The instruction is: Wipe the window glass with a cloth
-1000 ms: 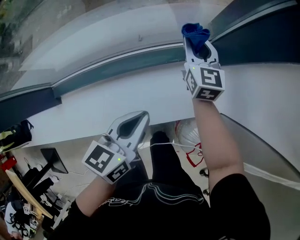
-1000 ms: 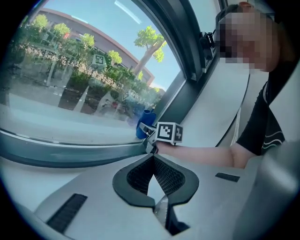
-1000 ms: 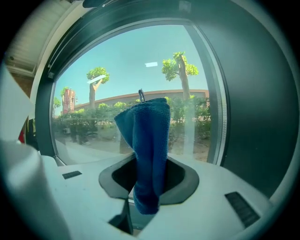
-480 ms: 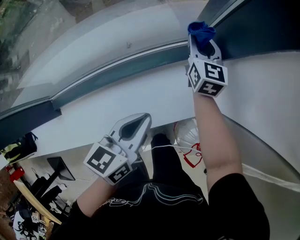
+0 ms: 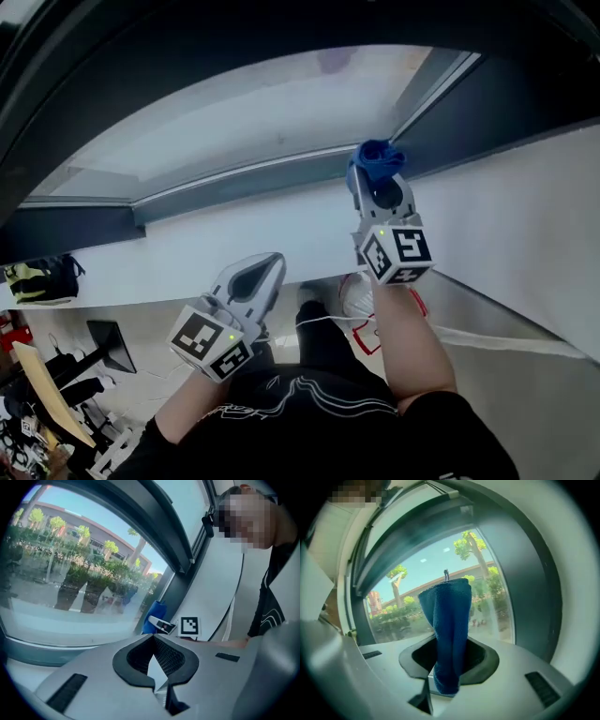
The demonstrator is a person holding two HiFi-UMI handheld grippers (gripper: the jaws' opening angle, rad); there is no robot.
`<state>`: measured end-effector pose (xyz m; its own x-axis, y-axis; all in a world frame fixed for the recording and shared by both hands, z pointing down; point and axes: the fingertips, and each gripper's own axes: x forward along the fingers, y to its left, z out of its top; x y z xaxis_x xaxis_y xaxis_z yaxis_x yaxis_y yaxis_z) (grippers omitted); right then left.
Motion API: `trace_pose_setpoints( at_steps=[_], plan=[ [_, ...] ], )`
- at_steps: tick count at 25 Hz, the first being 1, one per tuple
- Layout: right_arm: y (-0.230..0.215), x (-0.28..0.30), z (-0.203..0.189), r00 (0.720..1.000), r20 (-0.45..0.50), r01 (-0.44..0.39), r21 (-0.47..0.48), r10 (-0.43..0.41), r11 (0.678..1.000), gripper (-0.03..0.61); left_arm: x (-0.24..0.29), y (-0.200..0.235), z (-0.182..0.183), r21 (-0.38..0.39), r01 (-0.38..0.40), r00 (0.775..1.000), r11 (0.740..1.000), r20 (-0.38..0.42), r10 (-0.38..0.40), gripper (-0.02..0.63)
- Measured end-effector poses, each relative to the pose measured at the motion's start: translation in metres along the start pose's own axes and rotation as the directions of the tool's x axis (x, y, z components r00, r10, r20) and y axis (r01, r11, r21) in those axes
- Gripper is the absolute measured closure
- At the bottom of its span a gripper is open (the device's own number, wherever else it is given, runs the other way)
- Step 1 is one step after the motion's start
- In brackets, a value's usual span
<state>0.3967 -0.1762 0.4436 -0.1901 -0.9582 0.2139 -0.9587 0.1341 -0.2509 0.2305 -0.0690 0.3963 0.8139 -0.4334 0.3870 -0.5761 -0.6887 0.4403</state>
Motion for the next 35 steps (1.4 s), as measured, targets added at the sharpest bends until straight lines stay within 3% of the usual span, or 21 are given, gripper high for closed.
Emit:
trace_pose_setpoints(
  at_steps=[2,4,7,9,16,21,23,27,31,35],
  plan=[
    [0.04,-0.024,0.026,0.992,0.005,-0.123,-0.02,0.123,0.992,0.485,-0.022,-0.002,0.014,0.013,-0.022,1.0,1.0,0.022,0.022,0.609],
    [0.081,-0.052,0.047,0.964,-0.013,-0.266,-0.021,0.266,0.964,0.485,-0.045,-0.003,0.028,0.023,-0.046,0.998,0.999,0.031,0.045,0.609],
    [0.14,-0.097,0.059,0.877,-0.097,-0.472,0.003,0.47,0.881,0.485,-0.083,-0.006,0.04,0.028,-0.082,0.996,0.996,0.041,0.081,0.609],
    [0.168,-0.127,0.065,0.815,-0.137,-0.562,0.043,0.562,0.826,0.485,-0.106,-0.014,0.043,0.028,-0.098,0.994,0.995,0.05,0.097,0.609],
    [0.273,-0.198,0.099,0.692,-0.156,-0.712,0.012,0.705,0.702,0.485,-0.193,-0.062,0.051,0.083,-0.066,0.993,0.994,0.105,0.057,0.609],
    [0.351,-0.286,0.127,0.627,-0.137,-0.773,0.014,0.767,0.635,0.486,-0.282,-0.121,0.063,0.164,-0.056,0.981,0.985,0.192,0.024,0.609],
    [0.38,-0.329,0.129,0.614,-0.161,-0.785,-0.02,0.773,0.62,0.485,-0.325,-0.147,0.065,0.202,-0.061,0.969,0.977,0.245,0.01,0.609],
    [0.433,-0.415,0.123,0.632,-0.188,-0.769,-0.037,0.751,0.638,0.486,-0.414,-0.211,0.046,0.249,-0.039,0.952,0.968,0.304,-0.04,0.609],
    [0.481,-0.502,0.124,0.631,-0.135,-0.773,-0.02,0.764,0.634,0.485,-0.489,-0.28,0.011,0.315,0.005,0.956,0.949,0.277,-0.097,0.609],
    [0.512,-0.564,0.141,0.636,-0.102,-0.77,-0.021,0.764,0.638,0.485,-0.546,-0.338,0.003,0.356,0.062,0.947,0.932,0.274,-0.168,0.609]
  ],
)
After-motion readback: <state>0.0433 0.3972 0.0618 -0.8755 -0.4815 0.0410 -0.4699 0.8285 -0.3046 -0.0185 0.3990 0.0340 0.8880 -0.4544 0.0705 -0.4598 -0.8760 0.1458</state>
